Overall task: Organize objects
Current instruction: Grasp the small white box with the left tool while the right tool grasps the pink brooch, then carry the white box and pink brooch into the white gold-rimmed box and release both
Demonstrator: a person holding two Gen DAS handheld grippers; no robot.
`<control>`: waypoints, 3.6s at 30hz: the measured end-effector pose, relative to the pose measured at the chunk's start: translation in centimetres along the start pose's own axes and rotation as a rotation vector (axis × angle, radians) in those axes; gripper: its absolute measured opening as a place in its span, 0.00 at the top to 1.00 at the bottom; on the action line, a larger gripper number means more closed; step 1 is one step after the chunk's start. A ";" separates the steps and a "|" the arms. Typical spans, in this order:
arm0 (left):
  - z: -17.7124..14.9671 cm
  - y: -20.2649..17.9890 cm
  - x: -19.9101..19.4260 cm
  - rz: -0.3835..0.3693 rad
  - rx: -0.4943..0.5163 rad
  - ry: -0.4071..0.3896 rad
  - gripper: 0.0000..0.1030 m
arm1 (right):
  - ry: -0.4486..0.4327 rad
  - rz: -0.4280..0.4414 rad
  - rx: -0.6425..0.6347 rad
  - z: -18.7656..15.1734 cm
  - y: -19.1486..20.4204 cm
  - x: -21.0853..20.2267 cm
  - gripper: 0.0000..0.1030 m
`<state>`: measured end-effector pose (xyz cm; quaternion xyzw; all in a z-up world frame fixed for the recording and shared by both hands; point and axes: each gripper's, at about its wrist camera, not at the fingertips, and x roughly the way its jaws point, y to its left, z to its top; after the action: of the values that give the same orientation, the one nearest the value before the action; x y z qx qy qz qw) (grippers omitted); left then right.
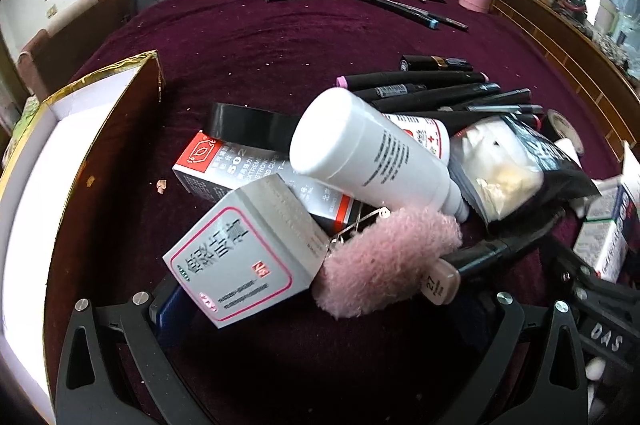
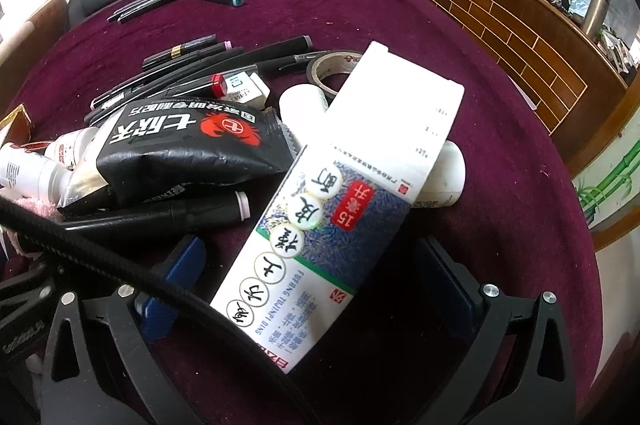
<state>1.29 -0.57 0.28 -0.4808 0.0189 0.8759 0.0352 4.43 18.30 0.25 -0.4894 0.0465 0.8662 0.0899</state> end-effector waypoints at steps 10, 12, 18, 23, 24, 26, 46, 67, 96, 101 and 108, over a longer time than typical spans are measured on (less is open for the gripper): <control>-2.6 5.0 -7.7 -0.071 0.083 -0.181 0.02 | -0.174 -0.074 -0.030 -1.6 -2.3 -6.3 0.05; -2.6 5.9 -9.3 -0.069 0.116 -0.235 0.01 | -0.342 -0.106 -0.029 -1.7 -1.9 -9.4 0.04; -1.0 7.1 -9.6 -0.012 0.162 -0.254 0.01 | -0.284 0.084 -0.028 -1.2 -1.7 -6.9 0.09; -1.2 6.1 -7.9 -0.021 0.193 -0.229 0.02 | -0.223 0.138 0.007 -1.1 -2.7 -4.2 0.09; -1.2 5.6 -7.4 -0.003 0.224 -0.224 0.02 | -0.227 0.139 0.001 -1.4 -2.7 -4.4 0.09; -1.7 5.0 -7.2 0.014 0.261 -0.228 0.02 | -0.235 0.149 -0.009 -1.3 -2.9 -4.3 0.09; -0.5 5.0 -4.3 0.028 0.285 -0.194 0.10 | -0.249 0.223 -0.105 -3.6 0.4 -6.4 0.09; -3.7 11.2 -10.0 -0.296 0.009 -0.194 0.62 | -0.101 0.323 -0.351 -1.6 10.6 -4.1 0.22; 5.2 20.8 -10.1 -0.200 -0.014 -0.201 0.62 | -0.021 0.624 -0.360 7.3 23.3 -8.8 0.58; 8.2 24.1 -4.6 -0.242 -0.116 -0.112 0.62 | -0.001 0.524 -0.431 8.6 28.8 -5.1 0.58; 9.2 26.9 2.0 -0.280 -0.241 -0.022 0.62 | 0.000 0.466 -0.474 9.3 31.9 -1.7 0.58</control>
<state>-9.70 -26.67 3.48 -0.4700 -0.1536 0.8635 0.0993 -8.96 -11.53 6.29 -0.4730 -0.0459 0.8501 -0.2270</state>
